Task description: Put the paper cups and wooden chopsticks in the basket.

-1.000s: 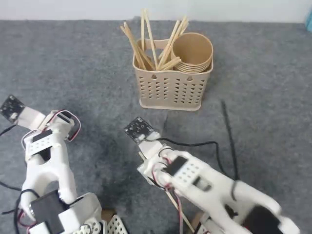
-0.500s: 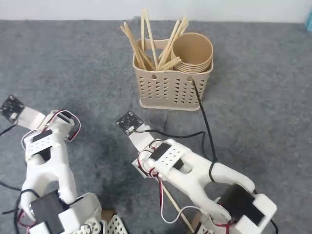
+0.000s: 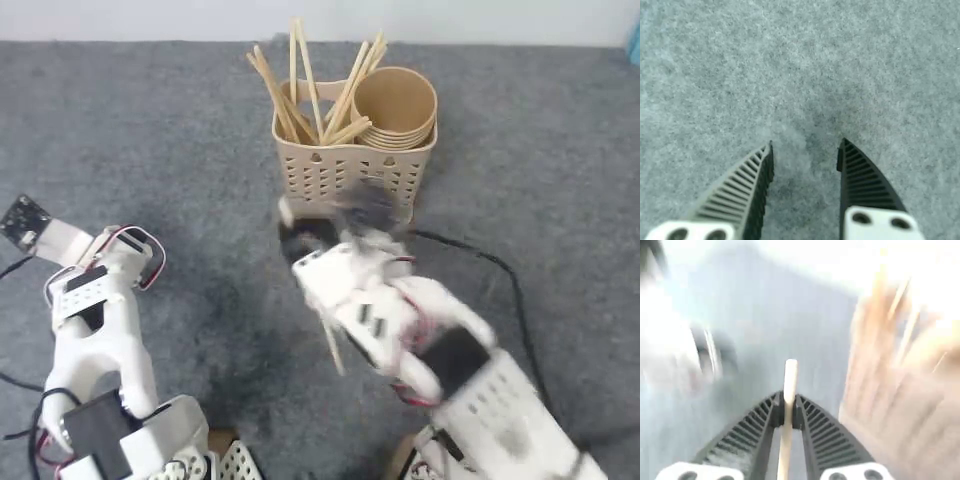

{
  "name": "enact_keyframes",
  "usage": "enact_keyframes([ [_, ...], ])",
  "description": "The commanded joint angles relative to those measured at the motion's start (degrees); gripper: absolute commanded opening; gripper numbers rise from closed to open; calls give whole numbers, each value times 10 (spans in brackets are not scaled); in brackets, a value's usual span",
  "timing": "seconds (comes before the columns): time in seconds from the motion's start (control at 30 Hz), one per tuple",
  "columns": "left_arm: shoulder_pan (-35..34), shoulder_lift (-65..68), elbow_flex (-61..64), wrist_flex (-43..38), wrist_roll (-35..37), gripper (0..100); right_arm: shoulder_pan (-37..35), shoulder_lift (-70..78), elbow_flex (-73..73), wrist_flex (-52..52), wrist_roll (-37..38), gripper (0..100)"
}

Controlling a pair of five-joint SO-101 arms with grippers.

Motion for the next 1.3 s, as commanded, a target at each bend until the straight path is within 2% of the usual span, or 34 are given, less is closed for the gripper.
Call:
enact_keyframes([
  [0.0, -3, -3, -27, 1, 6, 196, 34, -63, -14, -157, 5, 8],
  [0.2, -3, -3, -27, 1, 6, 196, 72, -9, -15, -408, 4, 8],
  [0.37, -4, -3, -27, 1, 6, 196, 107, 110, -38, -632, 23, 8],
  [0.47, -4, -3, -27, 1, 6, 196, 121, 208, -84, -672, 71, 8],
  [0.6, -4, -3, -27, 1, 5, 196, 148, 318, -144, -698, 76, 8],
  [0.83, 0, -3, -27, 1, 4, 195, 179, 437, -184, -681, 76, 9],
  [0.97, 4, -4, -27, 3, -14, 195, 181, 447, -187, -560, 75, 10],
  [1.03, 17, -4, -25, 4, -27, 195, 178, 446, -190, -508, 51, 12],
  [1.13, 23, -4, -25, 4, -43, 183, 175, 446, -220, -415, 16, 88],
  [1.27, 24, -4, -28, 4, -51, 62, 175, 447, -298, -255, -19, 246],
])
